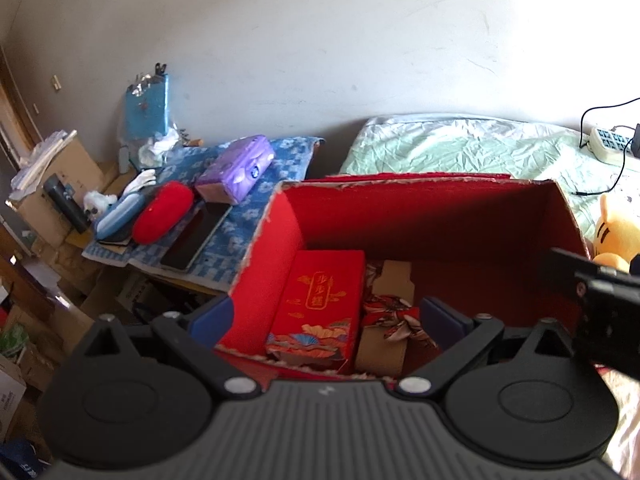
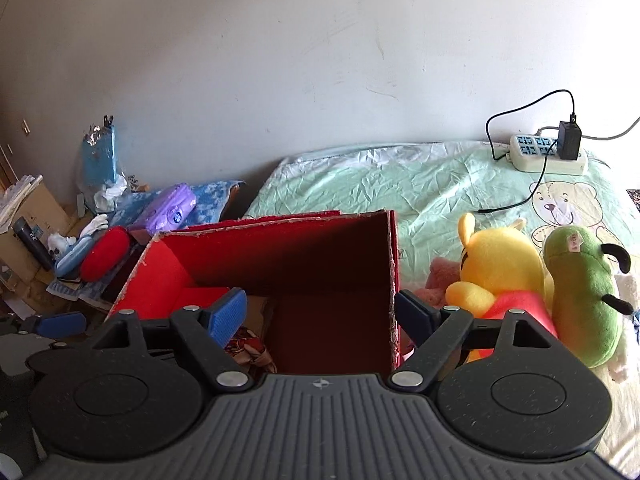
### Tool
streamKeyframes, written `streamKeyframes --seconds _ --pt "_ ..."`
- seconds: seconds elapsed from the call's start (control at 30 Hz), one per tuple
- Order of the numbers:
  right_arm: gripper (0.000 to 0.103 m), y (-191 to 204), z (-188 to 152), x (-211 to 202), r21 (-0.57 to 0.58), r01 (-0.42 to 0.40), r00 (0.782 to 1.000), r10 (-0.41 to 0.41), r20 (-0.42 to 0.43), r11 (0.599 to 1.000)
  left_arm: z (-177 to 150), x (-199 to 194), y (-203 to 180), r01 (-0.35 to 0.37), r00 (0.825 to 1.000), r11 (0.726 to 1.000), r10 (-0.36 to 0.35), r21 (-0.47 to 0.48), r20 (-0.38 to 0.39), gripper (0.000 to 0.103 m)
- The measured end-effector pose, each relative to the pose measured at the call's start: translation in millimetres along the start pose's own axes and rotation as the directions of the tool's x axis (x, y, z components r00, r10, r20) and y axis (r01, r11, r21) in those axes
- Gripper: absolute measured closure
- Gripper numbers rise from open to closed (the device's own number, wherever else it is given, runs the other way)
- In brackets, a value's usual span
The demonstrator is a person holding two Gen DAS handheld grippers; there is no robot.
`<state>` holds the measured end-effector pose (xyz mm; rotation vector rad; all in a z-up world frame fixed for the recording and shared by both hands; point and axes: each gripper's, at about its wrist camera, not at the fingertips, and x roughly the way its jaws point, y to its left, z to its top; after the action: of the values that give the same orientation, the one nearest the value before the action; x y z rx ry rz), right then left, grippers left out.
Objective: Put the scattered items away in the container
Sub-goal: 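Withdraw the right tool up out of the red box, then move the open right tool down to the pine cone beside the box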
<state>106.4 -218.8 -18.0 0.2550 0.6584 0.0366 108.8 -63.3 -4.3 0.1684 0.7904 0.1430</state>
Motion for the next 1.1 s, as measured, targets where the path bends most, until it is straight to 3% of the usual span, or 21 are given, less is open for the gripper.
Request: streamKeyframes --seconds 0.17,0.33,0.53,0.7,0.83,0.97,1.1 --pt "0.017 -4 -8 -17 -0.011 -0.057 0.998 0.057 0.015 0.998 -18 -22 27 0.028 0.999 0.999 -0.028 -0.036 0.024 0.003" --pt "0.018 -3 -17 -27 -0.043 -0.160 0.987 0.158 -0.037 0.986 -37 -34 46 0.064 0.997 0.998 -0.063 -0.019 0.037 0.004" --pt "0.036 -9 -33 -28 -0.074 -0.252 0.966 0.245 -0.083 0.965 -67 -32 54 0.164 0.986 0.987 -0.163 0.004 -0.030 0.010" --pt "0.048 -14 -60 -14 -0.110 -0.330 0.931 0.304 -0.201 0.938 -95 -38 43 0.305 0.951 0.950 -0.299 0.069 -0.082 0.025" --pt "0.054 -17 -79 6 -0.100 -0.355 0.902 0.312 -0.299 0.929 -106 -42 21 0.393 0.920 0.908 -0.387 0.148 -0.064 0.026" --pt "0.054 -25 -86 20 -0.041 -0.337 0.889 0.304 -0.342 0.941 -108 -35 0 0.433 0.900 0.873 -0.433 0.225 -0.049 0.026" --pt "0.054 -34 -90 23 0.000 -0.344 0.873 0.320 -0.367 0.939 -108 -16 -18 0.439 0.896 0.851 -0.439 0.287 -0.069 0.026"
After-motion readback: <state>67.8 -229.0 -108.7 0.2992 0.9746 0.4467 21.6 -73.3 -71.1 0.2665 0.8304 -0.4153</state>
